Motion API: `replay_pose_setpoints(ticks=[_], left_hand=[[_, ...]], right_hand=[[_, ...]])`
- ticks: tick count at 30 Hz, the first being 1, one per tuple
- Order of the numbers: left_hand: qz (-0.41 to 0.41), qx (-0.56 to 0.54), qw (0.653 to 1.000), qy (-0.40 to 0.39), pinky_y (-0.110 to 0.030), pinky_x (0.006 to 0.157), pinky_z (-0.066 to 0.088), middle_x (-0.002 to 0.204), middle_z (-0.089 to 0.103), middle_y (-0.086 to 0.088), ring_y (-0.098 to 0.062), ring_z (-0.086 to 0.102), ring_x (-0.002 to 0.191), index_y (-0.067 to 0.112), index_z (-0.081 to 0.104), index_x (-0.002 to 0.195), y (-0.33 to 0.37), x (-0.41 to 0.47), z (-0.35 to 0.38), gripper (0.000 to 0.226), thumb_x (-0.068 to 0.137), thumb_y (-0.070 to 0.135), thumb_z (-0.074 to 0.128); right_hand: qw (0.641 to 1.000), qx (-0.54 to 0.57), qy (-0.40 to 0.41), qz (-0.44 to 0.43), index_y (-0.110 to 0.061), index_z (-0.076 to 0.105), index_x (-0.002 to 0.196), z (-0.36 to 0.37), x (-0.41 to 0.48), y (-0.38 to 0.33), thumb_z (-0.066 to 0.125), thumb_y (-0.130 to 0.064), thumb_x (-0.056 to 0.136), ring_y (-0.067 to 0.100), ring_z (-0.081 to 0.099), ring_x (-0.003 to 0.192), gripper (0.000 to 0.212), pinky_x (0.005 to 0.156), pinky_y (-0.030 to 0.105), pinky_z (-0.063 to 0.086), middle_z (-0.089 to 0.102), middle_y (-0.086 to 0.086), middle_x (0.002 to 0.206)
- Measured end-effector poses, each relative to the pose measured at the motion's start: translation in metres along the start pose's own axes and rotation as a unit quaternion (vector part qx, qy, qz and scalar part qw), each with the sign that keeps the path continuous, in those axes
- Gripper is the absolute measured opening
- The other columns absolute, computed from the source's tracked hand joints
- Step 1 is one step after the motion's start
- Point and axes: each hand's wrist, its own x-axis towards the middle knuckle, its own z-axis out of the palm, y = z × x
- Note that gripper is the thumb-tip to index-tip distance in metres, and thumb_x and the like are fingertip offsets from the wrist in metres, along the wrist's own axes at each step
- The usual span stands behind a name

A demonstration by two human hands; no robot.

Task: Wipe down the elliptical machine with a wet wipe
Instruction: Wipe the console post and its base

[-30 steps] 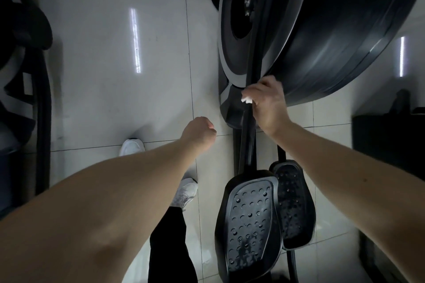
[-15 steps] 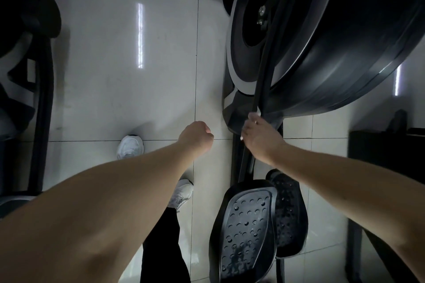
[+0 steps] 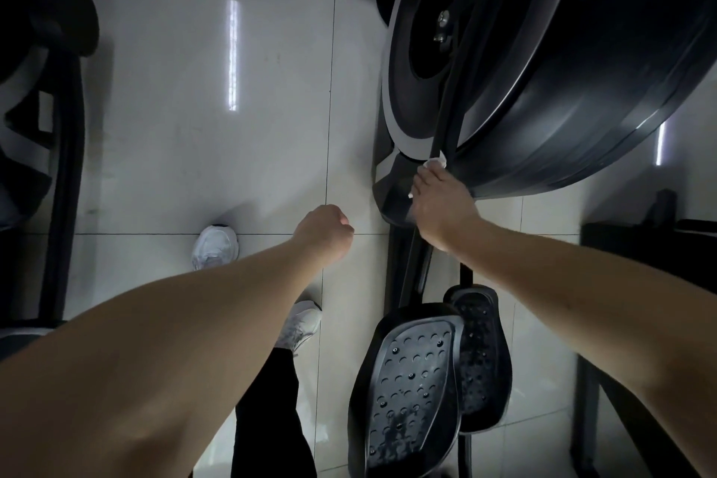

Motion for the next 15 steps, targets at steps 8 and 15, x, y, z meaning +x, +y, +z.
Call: replay_pose_setpoints(ticks=[8, 15], left_hand=[[-0.002, 0.014, 1.000, -0.002, -0.032, 0.081, 0.054, 0.107, 0.069, -0.006, -0.028, 0.065, 0.098, 0.010, 0.070, 0.105, -0.003, -0.003, -0.005, 0.030, 0.087, 0.007, 0.047], [0.001, 0.008, 1.000, -0.003, -0.035, 0.075, 0.055, 0.102, 0.072, -0.010, -0.027, 0.066, 0.089, 0.011, 0.069, 0.095, -0.006, -0.007, -0.001, 0.025, 0.087, 0.007, 0.046]], right_hand=[[0.992, 0.073, -0.010, -0.099, -0.007, 0.032, 0.156, 0.015, -0.048, -0.058, 0.038, -0.039, 0.106, 0.038, 0.009, 0.155, 0.060, 0.124, 0.053, -0.004, 0.020, 0.020, 0.166], [0.996, 0.085, 0.003, 0.026, -0.012, 0.035, 0.157, 0.004, -0.010, -0.005, 0.031, -0.044, 0.104, 0.038, 0.006, 0.156, 0.062, 0.125, 0.055, -0.002, 0.023, 0.016, 0.167]])
